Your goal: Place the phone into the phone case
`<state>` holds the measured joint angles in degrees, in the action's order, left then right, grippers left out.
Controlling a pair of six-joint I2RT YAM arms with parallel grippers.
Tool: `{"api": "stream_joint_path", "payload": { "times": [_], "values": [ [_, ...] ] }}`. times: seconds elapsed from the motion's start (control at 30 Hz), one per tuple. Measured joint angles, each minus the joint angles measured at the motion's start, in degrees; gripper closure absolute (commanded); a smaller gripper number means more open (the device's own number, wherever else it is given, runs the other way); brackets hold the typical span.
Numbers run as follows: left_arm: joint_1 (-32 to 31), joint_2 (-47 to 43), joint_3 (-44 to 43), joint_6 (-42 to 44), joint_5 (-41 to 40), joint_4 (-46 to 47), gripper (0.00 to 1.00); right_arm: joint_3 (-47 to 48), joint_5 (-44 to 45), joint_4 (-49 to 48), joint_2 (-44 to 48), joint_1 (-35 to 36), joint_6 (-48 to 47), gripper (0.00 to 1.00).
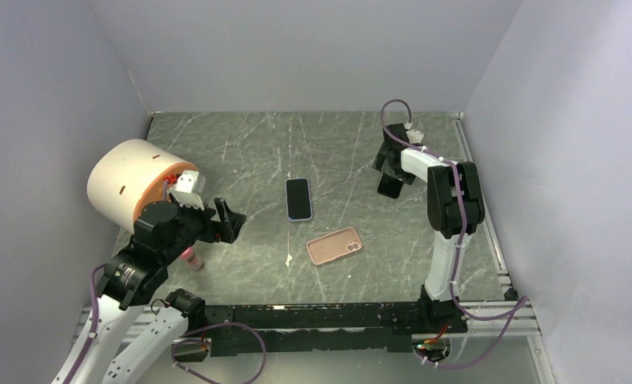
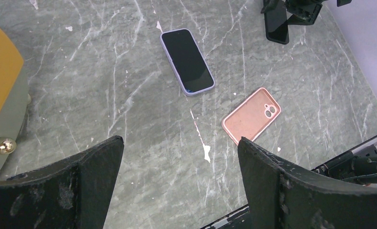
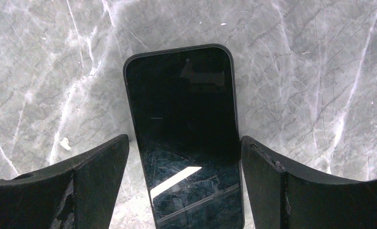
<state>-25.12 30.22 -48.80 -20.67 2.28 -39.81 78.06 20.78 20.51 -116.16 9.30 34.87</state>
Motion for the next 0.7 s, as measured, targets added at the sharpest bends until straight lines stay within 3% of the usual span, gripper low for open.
{"api": "stream_joint_path", "payload": {
  "times": [0.4, 0.7],
  "values": [
    [0.0, 0.68, 0.0, -0.02, 0.02, 0.02, 0.05, -0.22, 0.2, -0.22, 0.02, -0.02, -1.55, 0.38],
    [0.02, 6.01, -0.09, -0.04, 0.74, -0.09, 0.05, -9.53, -2.4, -1.97, 7.06, 0.02, -4.04, 0.45]
  ]
}}
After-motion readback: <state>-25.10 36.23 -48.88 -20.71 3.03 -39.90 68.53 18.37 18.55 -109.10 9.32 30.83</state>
